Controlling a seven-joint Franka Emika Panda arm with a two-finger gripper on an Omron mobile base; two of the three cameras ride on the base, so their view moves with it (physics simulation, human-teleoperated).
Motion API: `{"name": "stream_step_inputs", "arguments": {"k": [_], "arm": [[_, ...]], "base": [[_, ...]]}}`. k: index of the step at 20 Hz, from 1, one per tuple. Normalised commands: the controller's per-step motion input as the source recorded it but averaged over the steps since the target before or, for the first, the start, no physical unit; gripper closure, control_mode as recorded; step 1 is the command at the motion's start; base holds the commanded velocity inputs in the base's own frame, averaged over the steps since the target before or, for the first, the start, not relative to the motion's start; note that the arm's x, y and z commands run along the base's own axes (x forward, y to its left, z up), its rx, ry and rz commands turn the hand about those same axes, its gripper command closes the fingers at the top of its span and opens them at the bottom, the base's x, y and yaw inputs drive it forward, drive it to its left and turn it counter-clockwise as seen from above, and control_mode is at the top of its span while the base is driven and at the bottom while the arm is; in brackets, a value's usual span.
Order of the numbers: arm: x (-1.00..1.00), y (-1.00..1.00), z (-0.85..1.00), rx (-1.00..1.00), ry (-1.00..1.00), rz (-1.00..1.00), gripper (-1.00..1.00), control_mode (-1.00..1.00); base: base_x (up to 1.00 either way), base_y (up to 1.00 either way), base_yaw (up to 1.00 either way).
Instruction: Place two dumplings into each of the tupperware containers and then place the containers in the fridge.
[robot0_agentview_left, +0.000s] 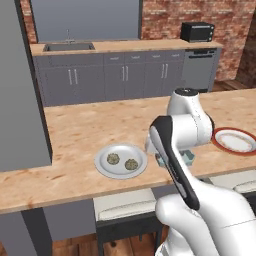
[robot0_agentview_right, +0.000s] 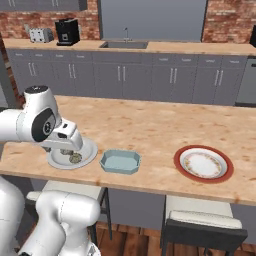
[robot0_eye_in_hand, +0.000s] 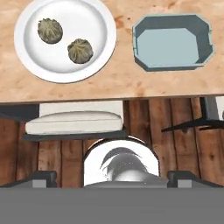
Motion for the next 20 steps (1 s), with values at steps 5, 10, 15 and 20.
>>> {"name": "stream_step_inputs", "arguments": {"k": [5, 10, 15, 20], "arm": [[0.78, 0.50, -1.00, 0.00, 0.09, 0.06, -1.00, -1.00], [0.88, 0.35, -0.77, 0.01, 0.08, 0.14, -1.00, -1.00], [0.94, 0.02, -0.21, 0.05, 0.08, 0.13, -1.00, -1.00], [0.72, 0.10, -0.16, 0.00, 0.01, 0.01, -1.00, -1.00]], "base": [[0.00, 0.00, 0.00], [0.00, 0.00, 0.00], [0.00, 0.00, 0.00], [0.00, 0.00, 0.00]]}}
